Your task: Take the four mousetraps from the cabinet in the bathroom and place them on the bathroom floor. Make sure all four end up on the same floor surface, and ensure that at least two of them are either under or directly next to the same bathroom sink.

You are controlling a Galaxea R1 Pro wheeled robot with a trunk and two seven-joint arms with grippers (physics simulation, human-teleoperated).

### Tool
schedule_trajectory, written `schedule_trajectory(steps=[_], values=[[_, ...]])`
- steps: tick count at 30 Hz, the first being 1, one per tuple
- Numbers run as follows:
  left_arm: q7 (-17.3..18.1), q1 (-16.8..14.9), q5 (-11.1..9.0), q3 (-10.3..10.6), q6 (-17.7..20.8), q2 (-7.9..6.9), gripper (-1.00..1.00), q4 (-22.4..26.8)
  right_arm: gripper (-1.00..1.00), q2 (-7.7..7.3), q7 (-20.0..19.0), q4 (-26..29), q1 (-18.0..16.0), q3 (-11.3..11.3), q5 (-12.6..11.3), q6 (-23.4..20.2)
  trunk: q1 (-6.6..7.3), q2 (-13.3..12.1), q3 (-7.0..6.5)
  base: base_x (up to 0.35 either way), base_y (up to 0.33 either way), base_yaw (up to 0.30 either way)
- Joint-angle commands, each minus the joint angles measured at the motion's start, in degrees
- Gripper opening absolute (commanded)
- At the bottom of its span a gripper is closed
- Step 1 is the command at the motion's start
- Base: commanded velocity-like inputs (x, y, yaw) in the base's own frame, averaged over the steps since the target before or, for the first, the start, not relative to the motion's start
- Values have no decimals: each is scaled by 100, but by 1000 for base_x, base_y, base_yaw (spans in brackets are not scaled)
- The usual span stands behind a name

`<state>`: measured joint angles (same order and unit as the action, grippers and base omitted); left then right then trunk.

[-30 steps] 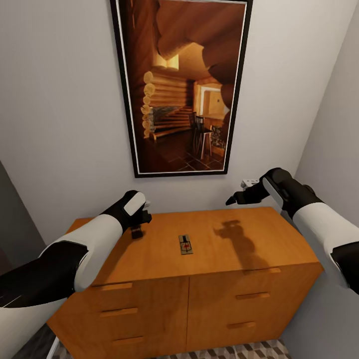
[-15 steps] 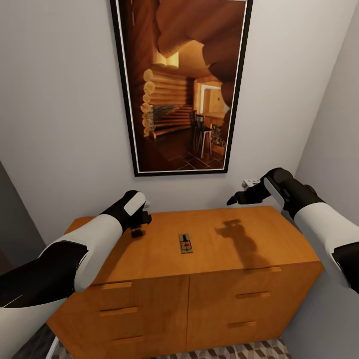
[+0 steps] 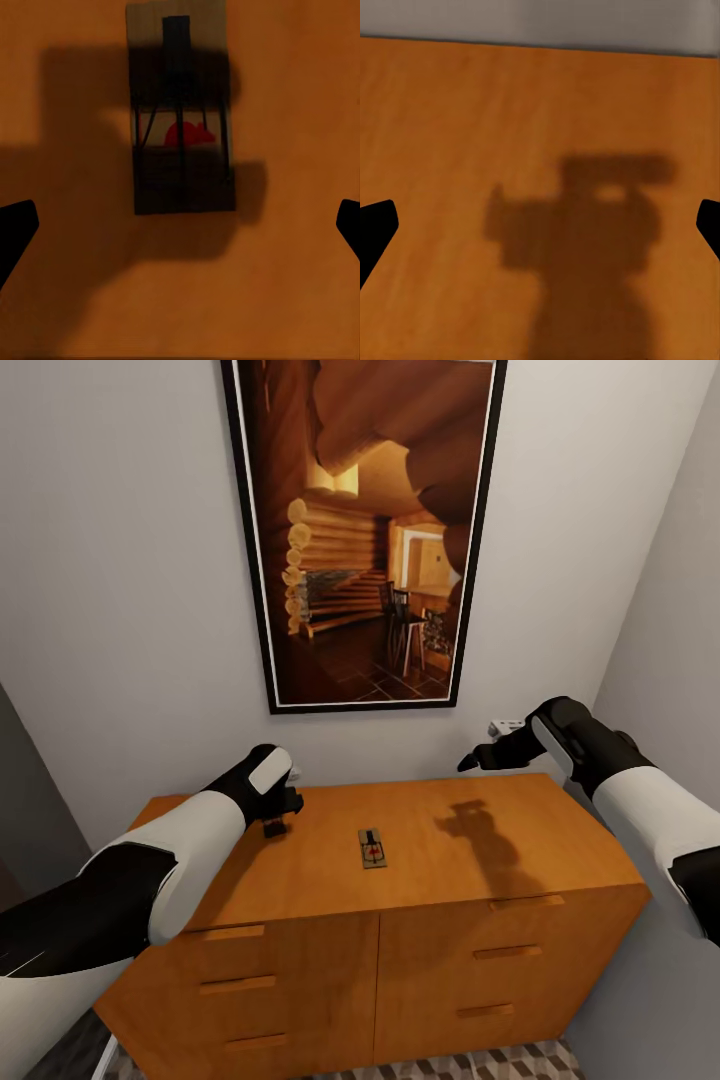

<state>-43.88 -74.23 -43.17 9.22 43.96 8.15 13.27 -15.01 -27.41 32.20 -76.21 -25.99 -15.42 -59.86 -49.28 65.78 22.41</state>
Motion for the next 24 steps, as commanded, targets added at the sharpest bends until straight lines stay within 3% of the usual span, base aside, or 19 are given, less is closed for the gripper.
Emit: schedule_trajectory(steps=[1,24], values=[[-42,-4,-60,47,20,-3,100,-1,100,-9,8,6,-8,-42,-40,-14,0,5,7,0,0,0],[-40,-4,-52,44,8,-82,100,-27,100,-10,11,6,-8,-47,-40,-14,-22,45,25,0,0,0]])
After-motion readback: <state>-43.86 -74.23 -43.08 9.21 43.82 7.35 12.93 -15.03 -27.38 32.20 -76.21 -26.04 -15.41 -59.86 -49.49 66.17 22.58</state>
